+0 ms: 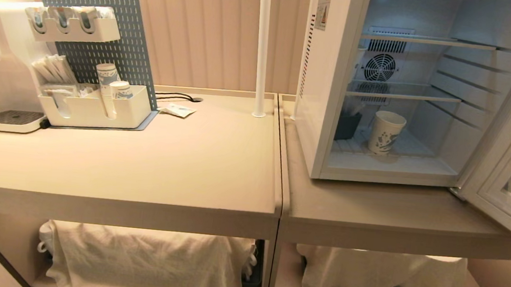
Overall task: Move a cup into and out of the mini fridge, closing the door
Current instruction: Close the freezer door
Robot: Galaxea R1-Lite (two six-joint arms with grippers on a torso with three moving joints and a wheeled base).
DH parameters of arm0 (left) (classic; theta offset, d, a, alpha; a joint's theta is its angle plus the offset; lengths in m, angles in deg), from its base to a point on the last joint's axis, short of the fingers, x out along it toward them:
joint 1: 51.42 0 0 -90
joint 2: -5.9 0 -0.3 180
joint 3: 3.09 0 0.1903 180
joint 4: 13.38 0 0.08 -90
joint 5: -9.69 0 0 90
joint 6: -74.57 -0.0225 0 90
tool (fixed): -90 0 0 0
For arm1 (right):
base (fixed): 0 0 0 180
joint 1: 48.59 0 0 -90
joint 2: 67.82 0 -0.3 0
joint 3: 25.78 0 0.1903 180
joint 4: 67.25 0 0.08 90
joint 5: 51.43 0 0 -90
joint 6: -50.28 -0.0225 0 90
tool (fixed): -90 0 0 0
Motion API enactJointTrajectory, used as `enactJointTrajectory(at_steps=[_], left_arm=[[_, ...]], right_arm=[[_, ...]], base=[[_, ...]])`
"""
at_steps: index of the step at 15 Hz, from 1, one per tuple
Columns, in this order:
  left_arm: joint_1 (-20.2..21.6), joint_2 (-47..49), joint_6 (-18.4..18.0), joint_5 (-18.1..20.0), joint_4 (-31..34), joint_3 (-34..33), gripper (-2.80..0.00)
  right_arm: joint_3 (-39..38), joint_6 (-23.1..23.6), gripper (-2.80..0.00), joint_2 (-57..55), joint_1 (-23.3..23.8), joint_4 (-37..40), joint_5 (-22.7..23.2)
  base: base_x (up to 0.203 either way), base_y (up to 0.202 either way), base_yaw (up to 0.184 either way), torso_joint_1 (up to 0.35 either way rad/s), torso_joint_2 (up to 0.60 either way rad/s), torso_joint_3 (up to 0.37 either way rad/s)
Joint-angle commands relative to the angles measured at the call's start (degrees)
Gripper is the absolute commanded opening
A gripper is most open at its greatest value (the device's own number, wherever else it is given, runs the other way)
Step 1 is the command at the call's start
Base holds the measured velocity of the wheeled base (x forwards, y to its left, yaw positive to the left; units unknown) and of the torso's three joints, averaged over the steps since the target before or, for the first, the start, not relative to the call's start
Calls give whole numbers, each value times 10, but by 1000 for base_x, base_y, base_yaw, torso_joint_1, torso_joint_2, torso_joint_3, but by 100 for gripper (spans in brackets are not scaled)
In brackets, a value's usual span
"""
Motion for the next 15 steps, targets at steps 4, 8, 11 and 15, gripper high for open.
enactJointTrajectory(at_steps=[4, 8, 11, 15], left_arm=[[0, 0, 1, 0, 2, 0, -280], [0, 0, 2, -2, 0, 0, -280], [0, 0, 2, -3, 0, 0, -280], [0, 0, 3, -3, -1, 0, -280]], right_arm=[[0, -2, -280, -1, 0, -2, -3], [0, -1, -280, -1, 0, -2, -3], [0, -1, -280, -1, 0, -2, -3], [0, -2, -280, -1, 0, -2, -3]], base=[[0, 0, 0, 0, 0, 0], [-27, 0, 2, 1, 2, 1], [-191, 0, 0, 4, 1, 5], [-192, 0, -1, 1, 1, 2]])
